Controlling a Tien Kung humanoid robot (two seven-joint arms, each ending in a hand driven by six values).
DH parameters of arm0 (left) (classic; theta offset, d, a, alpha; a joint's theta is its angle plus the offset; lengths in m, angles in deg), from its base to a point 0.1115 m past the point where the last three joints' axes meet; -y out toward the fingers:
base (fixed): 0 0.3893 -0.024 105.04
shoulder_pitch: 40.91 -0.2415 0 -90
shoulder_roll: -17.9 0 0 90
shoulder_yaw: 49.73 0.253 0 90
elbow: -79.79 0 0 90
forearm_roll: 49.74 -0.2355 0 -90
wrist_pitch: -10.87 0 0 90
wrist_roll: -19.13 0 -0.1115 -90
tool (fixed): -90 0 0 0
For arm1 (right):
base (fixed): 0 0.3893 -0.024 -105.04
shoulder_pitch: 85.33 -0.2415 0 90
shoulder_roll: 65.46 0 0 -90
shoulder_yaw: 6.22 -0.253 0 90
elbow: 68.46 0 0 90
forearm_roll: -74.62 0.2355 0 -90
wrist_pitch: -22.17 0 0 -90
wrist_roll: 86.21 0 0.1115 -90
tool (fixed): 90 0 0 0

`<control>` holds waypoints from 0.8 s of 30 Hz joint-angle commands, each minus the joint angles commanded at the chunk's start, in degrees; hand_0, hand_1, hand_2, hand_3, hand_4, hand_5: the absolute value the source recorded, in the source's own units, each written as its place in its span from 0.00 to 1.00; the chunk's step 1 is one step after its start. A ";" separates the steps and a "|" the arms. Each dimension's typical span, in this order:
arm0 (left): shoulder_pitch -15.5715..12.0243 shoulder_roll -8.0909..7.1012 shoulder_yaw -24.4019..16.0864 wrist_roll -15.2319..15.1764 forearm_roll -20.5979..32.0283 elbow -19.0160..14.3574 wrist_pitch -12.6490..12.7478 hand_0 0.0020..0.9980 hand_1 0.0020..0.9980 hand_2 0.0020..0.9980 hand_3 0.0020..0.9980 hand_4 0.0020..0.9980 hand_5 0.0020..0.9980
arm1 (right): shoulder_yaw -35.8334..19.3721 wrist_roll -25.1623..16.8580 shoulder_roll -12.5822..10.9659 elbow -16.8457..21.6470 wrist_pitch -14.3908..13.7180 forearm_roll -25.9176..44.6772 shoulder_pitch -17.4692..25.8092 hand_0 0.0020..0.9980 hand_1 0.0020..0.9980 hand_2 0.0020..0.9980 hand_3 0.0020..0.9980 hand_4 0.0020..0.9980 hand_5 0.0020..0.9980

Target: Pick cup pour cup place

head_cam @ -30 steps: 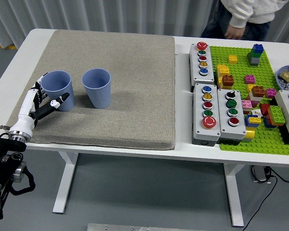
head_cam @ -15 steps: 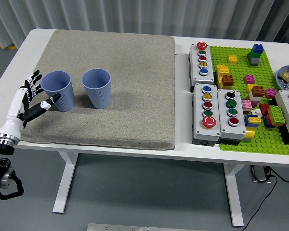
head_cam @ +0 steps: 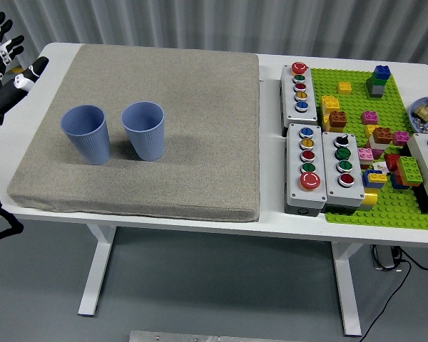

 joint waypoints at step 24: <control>15.50 3.16 -7.41 3.77 -0.27 10.73 -3.74 0.86 0.89 1.00 1.00 0.96 1.00 | 0.50 -0.19 0.00 0.00 -0.25 0.24 -0.37 0.75 0.70 0.75 0.60 0.11 0.26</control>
